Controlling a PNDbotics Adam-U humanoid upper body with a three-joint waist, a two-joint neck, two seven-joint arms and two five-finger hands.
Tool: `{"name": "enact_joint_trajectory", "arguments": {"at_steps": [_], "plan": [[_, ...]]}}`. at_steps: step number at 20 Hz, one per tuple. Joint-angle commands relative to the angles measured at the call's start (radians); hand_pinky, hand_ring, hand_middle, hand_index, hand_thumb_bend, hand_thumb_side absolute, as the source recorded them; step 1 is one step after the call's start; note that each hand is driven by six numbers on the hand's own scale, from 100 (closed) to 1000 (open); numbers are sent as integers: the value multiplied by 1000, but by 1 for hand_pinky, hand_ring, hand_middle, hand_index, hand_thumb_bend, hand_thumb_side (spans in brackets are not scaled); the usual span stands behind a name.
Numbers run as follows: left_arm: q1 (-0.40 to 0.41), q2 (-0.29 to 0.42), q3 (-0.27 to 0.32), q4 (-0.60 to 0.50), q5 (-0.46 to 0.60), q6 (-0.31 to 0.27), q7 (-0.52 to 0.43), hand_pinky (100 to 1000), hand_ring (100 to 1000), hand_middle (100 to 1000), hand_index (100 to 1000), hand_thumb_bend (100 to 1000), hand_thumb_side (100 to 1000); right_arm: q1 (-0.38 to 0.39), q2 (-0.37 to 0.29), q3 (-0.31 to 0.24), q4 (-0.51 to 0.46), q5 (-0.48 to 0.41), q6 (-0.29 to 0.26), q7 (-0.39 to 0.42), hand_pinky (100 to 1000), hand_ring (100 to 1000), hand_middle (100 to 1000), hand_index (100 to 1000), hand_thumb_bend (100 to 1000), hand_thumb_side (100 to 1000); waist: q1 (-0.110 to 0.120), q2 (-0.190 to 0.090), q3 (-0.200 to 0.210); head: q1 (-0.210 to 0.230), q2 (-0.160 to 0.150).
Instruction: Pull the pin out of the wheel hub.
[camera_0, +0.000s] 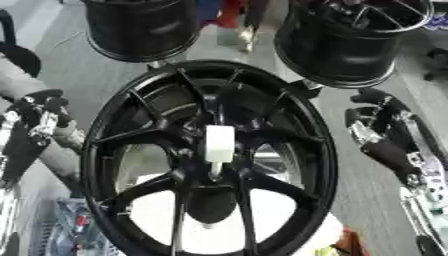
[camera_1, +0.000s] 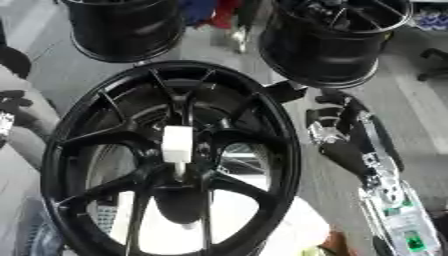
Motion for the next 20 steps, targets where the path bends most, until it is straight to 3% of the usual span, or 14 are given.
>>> {"name": "enact_joint_trajectory", "arguments": {"at_steps": [1, 10, 20], "plan": [[-9, 8, -1, -20, -4, -1, -3, 603, 577, 648, 788, 150, 649, -13, -11, -6, -21, -2, 0, 1, 643, 697, 735, 833, 227, 265, 3, -12, 0, 1, -2], [-8, -2, -6, -15, -16, 2, -18, 604, 579, 651, 789, 140, 657, -9, -6, -1, -14, -3, -3, 6, 643, 697, 735, 833, 229, 260, 10, -10, -5, 3, -2], [-10, -10, -6, -14, -31, 0, -26, 591, 580, 652, 790, 134, 663, -10, -4, 0, -11, -1, -6, 5, 642, 697, 735, 833, 232, 255, 16, 14, -12, 4, -2]]}}
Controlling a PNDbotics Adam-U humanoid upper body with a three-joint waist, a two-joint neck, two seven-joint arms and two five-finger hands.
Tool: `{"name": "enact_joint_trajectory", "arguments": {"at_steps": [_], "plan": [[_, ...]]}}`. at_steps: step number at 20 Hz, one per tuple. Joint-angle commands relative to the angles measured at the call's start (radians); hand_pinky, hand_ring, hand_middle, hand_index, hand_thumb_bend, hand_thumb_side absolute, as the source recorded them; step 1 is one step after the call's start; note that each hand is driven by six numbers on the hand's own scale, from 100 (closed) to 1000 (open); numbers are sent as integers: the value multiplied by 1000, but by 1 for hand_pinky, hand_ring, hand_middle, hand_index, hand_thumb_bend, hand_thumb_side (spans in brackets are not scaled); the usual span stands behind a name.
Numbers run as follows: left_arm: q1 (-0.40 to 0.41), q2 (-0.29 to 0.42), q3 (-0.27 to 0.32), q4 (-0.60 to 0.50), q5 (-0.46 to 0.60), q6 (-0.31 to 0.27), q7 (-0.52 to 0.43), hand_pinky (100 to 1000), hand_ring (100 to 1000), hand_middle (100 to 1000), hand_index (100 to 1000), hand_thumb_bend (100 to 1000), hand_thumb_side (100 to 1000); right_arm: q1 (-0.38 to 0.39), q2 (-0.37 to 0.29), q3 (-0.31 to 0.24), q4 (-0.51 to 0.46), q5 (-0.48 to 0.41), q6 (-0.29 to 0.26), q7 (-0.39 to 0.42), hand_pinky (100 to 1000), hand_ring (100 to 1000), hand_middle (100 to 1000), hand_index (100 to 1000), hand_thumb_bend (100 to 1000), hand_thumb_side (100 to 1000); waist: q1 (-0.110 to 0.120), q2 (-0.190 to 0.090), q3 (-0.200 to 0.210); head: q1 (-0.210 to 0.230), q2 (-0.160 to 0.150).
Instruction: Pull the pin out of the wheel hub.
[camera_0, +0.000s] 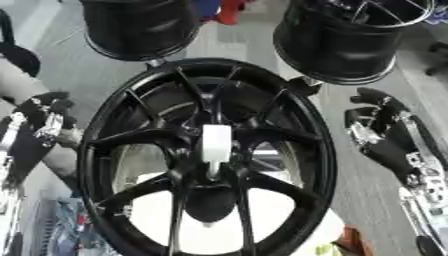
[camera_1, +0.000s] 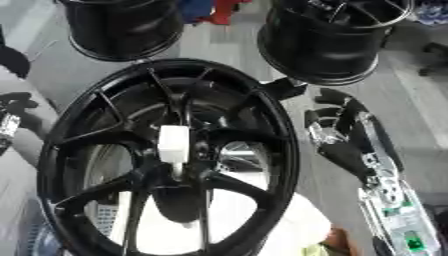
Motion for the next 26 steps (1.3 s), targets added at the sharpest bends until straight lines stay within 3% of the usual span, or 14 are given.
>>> {"name": "enact_joint_trajectory", "arguments": {"at_steps": [1, 18, 26], "plan": [[-10, 6, 0, -14, -10, -2, -4, 590, 580, 652, 790, 134, 663, -10, -7, -1, -11, -1, -4, 0, 642, 697, 734, 833, 232, 254, 4, -5, -1, 3, -2], [-18, -6, 4, -19, -36, -2, -3, 585, 581, 653, 790, 127, 669, -19, -15, -2, -15, 3, -6, -2, 642, 697, 734, 833, 238, 250, 5, 43, 3, 10, -2], [-21, -10, 1, -19, -42, -2, -5, 589, 584, 657, 792, 106, 676, -19, -14, -1, -14, 4, -5, -1, 643, 696, 734, 833, 236, 250, 4, 44, 6, 9, -2]]}}
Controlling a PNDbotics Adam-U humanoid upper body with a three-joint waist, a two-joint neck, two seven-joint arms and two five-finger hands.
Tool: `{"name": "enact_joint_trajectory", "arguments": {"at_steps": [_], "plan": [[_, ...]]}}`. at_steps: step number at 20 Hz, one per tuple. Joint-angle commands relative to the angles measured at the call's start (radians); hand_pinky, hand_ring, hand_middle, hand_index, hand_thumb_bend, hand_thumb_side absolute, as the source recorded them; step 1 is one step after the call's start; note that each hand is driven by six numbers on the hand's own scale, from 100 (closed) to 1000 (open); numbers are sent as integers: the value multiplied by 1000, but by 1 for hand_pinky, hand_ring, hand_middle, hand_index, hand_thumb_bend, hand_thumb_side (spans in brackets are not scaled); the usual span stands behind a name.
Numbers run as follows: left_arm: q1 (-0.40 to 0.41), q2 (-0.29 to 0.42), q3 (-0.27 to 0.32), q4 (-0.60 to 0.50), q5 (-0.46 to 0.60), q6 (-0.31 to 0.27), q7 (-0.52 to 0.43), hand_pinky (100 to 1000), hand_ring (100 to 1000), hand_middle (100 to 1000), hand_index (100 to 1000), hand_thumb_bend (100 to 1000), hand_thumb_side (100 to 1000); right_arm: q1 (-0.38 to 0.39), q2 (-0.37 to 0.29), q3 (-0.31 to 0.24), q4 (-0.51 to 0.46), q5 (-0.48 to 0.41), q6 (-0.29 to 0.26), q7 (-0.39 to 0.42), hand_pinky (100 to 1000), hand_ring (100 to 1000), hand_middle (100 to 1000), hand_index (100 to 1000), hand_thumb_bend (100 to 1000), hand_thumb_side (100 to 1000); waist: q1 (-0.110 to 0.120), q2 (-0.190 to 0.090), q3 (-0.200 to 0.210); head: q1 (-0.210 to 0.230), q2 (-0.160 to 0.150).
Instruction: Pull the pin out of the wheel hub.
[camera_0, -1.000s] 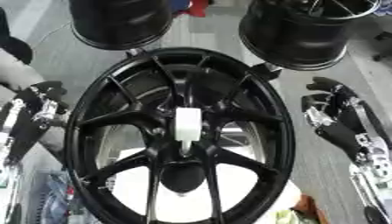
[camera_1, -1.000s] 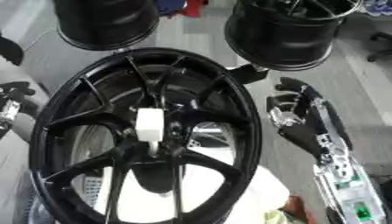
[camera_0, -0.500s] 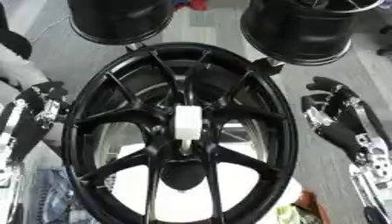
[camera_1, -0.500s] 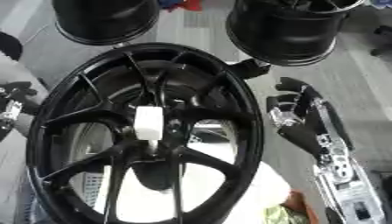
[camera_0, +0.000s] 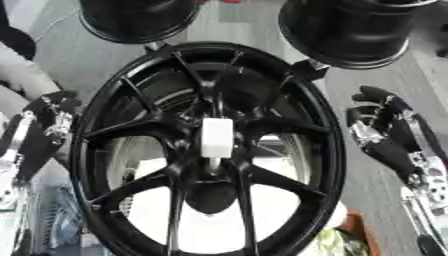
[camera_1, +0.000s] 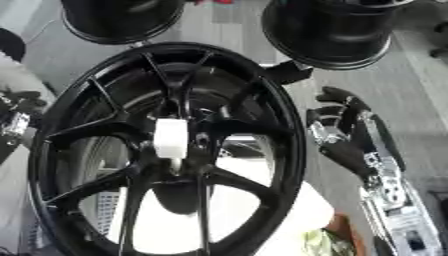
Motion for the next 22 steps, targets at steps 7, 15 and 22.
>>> {"name": "enact_joint_trajectory", "arguments": {"at_steps": [7, 15, 22], "plan": [[-15, 6, -3, -19, 2, -4, -13, 593, 590, 663, 791, 100, 681, -11, -18, 0, -14, 3, 0, 0, 643, 697, 734, 834, 234, 252, -1, -21, 4, 2, -2], [-15, 6, -7, -17, 7, -5, -21, 593, 592, 665, 792, 100, 683, -14, -21, 1, -15, 4, 2, 0, 643, 697, 734, 834, 213, 251, -2, -30, 9, -1, -2], [-17, 5, -7, -17, 10, -4, -23, 593, 594, 666, 791, 100, 683, -16, -24, -1, -19, 4, 3, -2, 644, 697, 734, 834, 211, 251, -2, -35, 9, 0, -2]]}}
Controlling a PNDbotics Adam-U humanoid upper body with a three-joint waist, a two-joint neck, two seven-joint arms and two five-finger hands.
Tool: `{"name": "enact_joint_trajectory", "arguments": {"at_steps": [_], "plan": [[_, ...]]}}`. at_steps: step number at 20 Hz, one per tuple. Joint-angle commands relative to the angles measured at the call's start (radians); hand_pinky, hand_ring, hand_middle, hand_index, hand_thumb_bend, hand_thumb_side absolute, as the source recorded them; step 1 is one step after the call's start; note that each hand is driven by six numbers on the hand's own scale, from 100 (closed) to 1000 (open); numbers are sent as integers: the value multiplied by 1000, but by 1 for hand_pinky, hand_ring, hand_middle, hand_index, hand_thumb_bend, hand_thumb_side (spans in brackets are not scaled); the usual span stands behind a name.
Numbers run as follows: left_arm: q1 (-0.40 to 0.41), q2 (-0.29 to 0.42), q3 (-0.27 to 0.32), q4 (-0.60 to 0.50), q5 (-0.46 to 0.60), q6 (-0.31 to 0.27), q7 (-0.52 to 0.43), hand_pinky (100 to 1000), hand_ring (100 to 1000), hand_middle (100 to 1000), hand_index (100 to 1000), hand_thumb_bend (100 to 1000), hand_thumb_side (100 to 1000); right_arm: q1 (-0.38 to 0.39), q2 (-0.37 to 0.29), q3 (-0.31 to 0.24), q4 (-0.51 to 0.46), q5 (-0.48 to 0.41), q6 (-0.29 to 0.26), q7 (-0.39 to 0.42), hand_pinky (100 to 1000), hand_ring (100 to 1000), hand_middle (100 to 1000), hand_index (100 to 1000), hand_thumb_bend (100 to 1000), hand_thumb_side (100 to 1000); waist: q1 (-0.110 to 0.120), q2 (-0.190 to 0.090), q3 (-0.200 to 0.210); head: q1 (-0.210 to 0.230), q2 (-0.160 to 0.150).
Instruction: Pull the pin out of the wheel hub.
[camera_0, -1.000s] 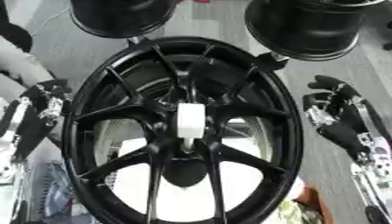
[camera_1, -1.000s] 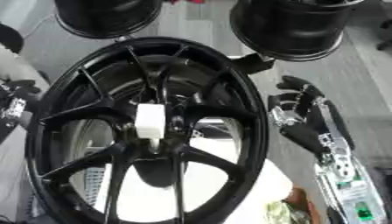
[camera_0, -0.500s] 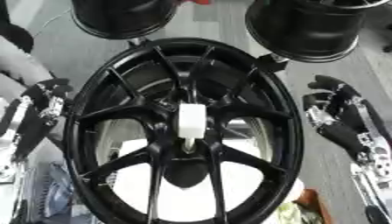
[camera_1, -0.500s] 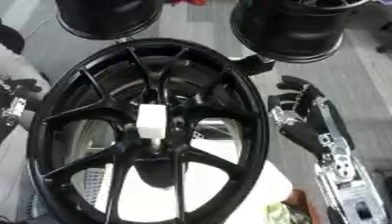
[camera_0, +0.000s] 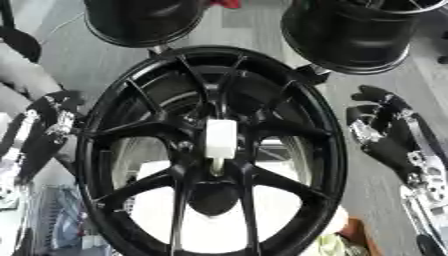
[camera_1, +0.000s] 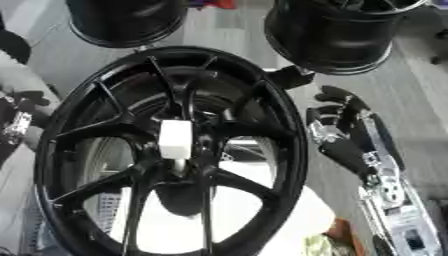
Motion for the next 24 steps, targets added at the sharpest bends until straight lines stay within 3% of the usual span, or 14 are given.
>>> {"name": "enact_joint_trajectory", "arguments": {"at_steps": [1, 24], "plan": [[-11, 5, -1, -17, 5, -2, -3, 592, 594, 666, 791, 100, 684, -9, -24, -5, -19, 3, 2, -2, 644, 697, 734, 834, 212, 251, 2, -17, 1, 0, -2], [-8, 5, 0, -18, 10, -1, 0, 588, 594, 666, 788, 102, 677, -8, -23, -12, -25, 1, 0, -7, 645, 698, 734, 835, 214, 254, 1, -29, -2, -3, -2]]}}
